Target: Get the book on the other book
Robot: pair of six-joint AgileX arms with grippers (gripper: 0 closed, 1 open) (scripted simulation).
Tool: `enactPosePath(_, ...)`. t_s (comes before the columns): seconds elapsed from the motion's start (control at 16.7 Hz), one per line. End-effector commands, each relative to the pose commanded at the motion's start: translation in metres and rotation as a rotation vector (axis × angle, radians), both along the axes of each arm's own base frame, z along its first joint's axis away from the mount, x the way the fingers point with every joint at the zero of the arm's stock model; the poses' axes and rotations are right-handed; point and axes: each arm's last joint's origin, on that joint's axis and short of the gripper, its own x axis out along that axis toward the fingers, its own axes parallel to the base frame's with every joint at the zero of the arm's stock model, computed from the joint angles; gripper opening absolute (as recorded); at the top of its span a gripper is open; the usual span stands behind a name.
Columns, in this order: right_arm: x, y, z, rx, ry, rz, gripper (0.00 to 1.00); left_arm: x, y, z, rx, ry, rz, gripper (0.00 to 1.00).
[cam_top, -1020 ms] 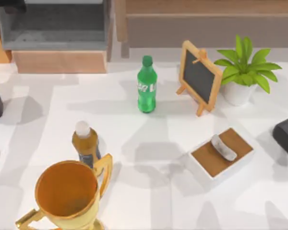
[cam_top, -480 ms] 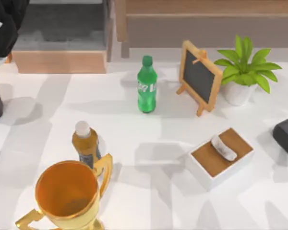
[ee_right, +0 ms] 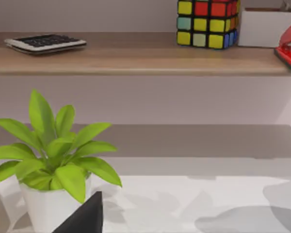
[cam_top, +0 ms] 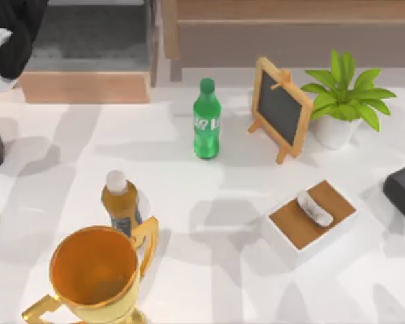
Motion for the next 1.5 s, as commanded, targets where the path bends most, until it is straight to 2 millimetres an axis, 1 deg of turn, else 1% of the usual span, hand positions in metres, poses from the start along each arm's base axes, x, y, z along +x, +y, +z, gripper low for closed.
enactPosePath(0.42,0.0,0.0,0.0,0.0,0.0,0.0,1.0,0.028,-0.003,0.0,-0.001,-0.003,-0.004,1.0)
enactPosePath(0.66,0.0,0.0,0.0,0.0,0.0,0.0,1.0,0.03,-0.003,0.0,-0.001,-0.003,-0.004,1.0)
enactPosePath(1.44,0.0,0.0,0.0,0.0,0.0,0.0,1.0,0.03,-0.003,0.0,-0.001,-0.003,-0.004,0.02)
enactPosePath(1.5,0.0,0.0,0.0,0.0,0.0,0.0,1.0,0.03,-0.003,0.0,-0.001,-0.003,-0.004,0.0)
